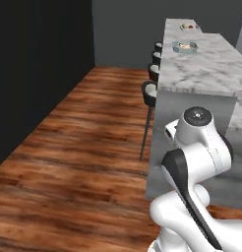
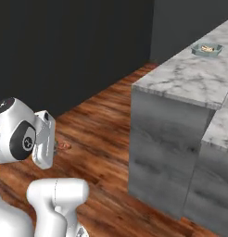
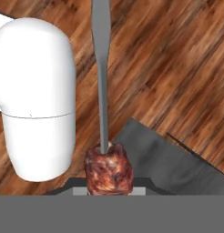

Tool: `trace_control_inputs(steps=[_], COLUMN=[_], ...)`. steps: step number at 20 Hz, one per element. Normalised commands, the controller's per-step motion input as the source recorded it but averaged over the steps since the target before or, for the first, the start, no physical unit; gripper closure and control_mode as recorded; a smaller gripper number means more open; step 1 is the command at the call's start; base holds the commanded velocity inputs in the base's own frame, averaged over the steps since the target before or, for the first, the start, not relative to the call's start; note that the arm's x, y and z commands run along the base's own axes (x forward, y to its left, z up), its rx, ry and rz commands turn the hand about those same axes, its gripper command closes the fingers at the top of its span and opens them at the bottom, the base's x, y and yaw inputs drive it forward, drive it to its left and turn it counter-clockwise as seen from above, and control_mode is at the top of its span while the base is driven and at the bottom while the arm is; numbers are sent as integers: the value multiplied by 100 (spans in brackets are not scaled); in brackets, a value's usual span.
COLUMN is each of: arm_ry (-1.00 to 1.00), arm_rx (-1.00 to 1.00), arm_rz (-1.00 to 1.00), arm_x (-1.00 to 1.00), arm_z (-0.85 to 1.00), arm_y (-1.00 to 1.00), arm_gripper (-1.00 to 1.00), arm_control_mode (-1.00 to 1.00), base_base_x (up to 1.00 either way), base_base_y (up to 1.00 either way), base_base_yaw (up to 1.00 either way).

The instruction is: Place the cold items (tomato and lemon wedge) from the fridge in one tupperware on the dining counter. Place the warm items (hot dog and kebab skewer) in the stove area in another tupperware.

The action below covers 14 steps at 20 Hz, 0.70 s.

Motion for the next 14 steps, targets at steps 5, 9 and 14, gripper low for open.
trace_control_inputs(steps=[5,9,14], arm_ry=[0,0,0], arm_rx=[0,0,0], arm_rz=[0,0,0], arm_x=[0,0,0], arm_z=[0,0,0], arm_y=[0,0,0], arm_gripper=[100,100,100], arm_control_mode=[100,100,100], base_base_x=[51,49,50], base_base_y=[100,100,100], base_base_yaw=[-49,-54,-55])
